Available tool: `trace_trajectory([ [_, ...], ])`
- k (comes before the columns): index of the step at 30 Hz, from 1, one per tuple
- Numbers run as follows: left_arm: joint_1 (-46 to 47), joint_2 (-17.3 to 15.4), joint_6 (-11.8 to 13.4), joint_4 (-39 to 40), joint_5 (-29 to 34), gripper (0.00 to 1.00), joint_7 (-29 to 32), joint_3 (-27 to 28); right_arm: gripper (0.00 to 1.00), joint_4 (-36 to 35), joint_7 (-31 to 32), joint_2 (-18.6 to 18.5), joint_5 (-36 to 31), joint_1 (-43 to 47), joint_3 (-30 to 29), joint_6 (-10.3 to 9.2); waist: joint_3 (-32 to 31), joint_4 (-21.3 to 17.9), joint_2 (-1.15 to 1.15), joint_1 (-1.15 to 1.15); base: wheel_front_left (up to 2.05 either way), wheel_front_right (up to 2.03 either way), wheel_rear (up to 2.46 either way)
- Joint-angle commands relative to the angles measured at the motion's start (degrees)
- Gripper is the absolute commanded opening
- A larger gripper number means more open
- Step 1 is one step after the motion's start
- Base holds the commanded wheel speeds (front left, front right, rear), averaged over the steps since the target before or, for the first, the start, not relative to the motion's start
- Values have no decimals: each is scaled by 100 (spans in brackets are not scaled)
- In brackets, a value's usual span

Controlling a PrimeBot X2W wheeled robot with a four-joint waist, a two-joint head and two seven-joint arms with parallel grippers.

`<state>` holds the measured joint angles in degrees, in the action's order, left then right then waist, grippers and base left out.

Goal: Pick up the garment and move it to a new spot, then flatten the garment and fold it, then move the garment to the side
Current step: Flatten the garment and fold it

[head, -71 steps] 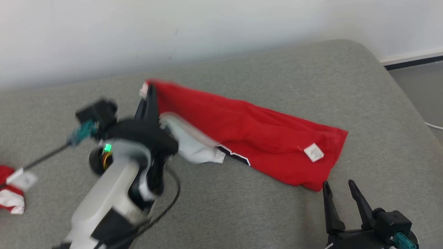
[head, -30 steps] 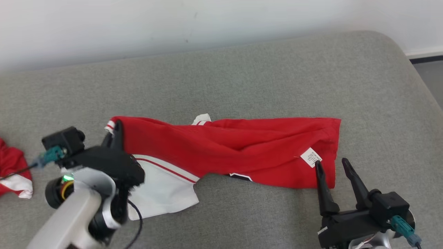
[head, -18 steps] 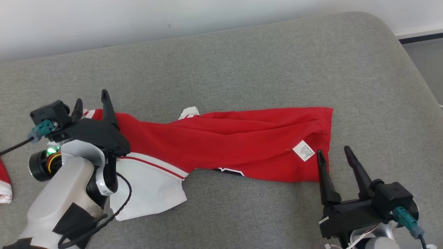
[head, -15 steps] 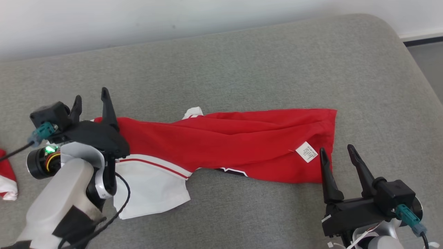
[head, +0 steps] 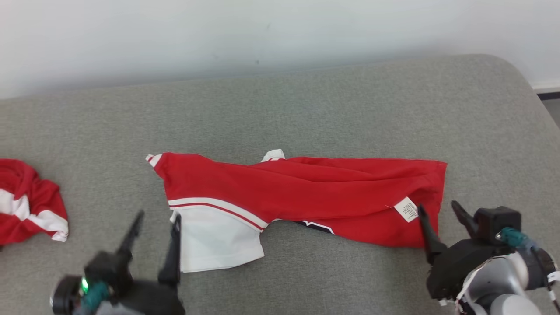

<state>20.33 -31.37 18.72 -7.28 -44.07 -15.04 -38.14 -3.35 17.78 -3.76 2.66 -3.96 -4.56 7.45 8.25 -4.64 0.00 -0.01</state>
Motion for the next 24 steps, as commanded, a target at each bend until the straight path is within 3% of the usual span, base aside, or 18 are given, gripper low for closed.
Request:
trace_trajectory([
  [1,-381,-99,73,300,153,100,-16,-127,100,-93,353,2,-37,-36,-170,8,-82,120,0,1,0,0,0],
  [5,-887,-13,231,642,276,100,-18,-305,100,-132,914,-33,-147,-131,-514,8,-55,244,0,1,0,0,0],
  [11,-885,98,218,761,511,100,-19,-462,100,138,1390,-197,-158,-454,-816,8,-15,425,0,1,0,0,0],
  [16,-808,67,233,779,685,100,-18,-438,100,719,1931,-405,2,-997,-986,8,73,559,0,1,0,0,0],
  [24,-777,25,243,823,614,100,12,-386,100,1424,2228,-865,91,-1527,-992,7,247,685,0,1,0,0,0],
])
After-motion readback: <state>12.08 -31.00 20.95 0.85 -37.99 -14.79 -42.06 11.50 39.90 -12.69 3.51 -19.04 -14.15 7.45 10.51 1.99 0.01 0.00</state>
